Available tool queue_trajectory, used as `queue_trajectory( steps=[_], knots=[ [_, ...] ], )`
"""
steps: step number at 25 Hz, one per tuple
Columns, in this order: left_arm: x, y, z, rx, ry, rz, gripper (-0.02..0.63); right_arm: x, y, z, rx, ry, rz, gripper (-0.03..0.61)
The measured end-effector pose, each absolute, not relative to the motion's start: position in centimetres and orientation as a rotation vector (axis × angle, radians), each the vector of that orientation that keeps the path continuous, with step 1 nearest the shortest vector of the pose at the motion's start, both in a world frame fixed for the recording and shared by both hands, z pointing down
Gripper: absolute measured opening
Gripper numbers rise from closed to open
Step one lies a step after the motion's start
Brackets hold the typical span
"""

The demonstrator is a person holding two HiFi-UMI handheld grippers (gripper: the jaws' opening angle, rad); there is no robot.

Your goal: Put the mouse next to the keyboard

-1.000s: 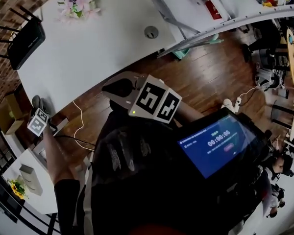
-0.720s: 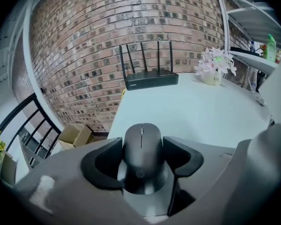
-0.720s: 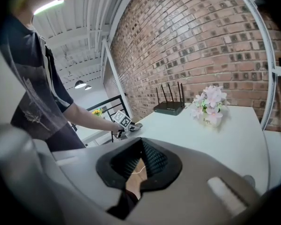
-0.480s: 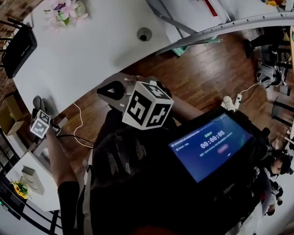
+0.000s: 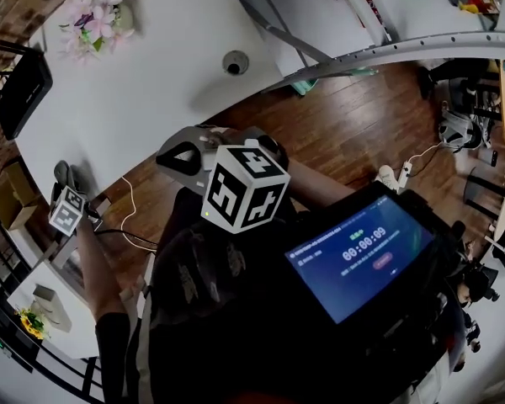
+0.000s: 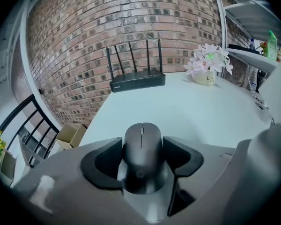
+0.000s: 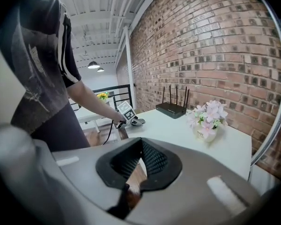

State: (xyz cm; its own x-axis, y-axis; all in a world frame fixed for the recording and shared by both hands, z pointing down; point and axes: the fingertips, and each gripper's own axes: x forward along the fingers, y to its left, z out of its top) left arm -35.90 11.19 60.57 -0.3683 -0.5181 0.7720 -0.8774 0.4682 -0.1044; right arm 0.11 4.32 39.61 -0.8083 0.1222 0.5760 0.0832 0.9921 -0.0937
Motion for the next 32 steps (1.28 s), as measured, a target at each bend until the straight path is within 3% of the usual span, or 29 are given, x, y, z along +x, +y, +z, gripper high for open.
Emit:
queue_trajectory(
  steps=[32],
  knots=[
    [-26.3,5.1,60.6,1.272,-1.950,0.742,0.282,4.4,0.7,38.8,-0.207,-2.505,-0.151,0.006]
  ],
)
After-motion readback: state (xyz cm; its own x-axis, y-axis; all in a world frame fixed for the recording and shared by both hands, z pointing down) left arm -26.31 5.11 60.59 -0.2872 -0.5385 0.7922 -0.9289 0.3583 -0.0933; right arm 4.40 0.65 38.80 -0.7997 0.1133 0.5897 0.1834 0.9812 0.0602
